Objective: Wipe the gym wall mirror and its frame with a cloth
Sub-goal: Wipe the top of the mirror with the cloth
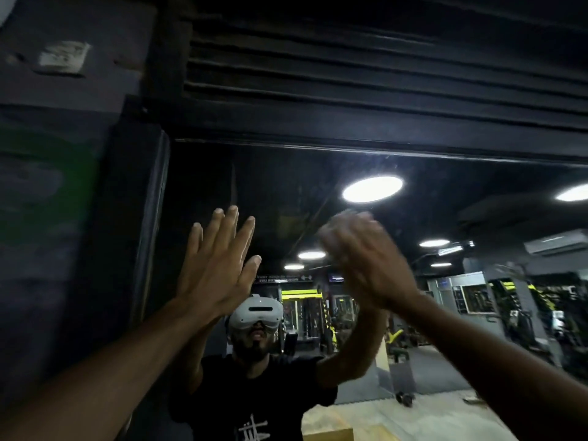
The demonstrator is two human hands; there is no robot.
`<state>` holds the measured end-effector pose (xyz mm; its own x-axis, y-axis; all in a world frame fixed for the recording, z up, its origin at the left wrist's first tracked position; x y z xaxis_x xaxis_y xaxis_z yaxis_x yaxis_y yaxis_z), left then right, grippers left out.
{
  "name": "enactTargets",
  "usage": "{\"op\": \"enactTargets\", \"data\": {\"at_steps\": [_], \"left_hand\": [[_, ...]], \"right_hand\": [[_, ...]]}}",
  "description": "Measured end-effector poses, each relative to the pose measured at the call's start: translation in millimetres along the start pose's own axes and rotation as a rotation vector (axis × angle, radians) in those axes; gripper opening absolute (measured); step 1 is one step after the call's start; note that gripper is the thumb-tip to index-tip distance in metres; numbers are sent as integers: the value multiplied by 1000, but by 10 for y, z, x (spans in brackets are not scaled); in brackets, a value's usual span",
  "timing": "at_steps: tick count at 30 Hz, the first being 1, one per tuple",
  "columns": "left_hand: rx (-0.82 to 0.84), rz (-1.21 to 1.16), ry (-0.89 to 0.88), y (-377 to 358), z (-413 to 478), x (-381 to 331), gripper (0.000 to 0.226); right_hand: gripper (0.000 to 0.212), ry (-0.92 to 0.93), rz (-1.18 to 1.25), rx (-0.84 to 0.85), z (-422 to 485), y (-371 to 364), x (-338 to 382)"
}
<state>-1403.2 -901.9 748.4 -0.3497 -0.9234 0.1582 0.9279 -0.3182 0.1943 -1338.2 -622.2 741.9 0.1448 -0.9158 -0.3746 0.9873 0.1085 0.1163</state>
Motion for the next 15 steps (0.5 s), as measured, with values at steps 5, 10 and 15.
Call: {"op": "enactTargets", "data": {"at_steps": [5,10,15], "left_hand": [[22,-9,13,-35,-127,-40,74],[13,-7,10,-66,-245,-133,70],[21,6,0,-57,-319,-79,72]], "right_hand": [[53,-697,0,-294,-186,-65,281],[57,55,17,36,-331,-203,619],[49,-818,24,-349,-425,74,-8]]}}
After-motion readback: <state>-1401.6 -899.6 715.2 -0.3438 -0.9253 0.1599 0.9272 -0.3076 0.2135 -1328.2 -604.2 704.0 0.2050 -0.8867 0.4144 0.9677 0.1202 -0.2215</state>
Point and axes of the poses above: each hand's wrist, its own z-axis towards the middle knuckle, its own y-axis out of the back of the hand, x = y × z, the point moved 4 cm from there along z, towards the middle knuckle, and after that the axes turned 3 degrees about y, right-handed, at the moved point
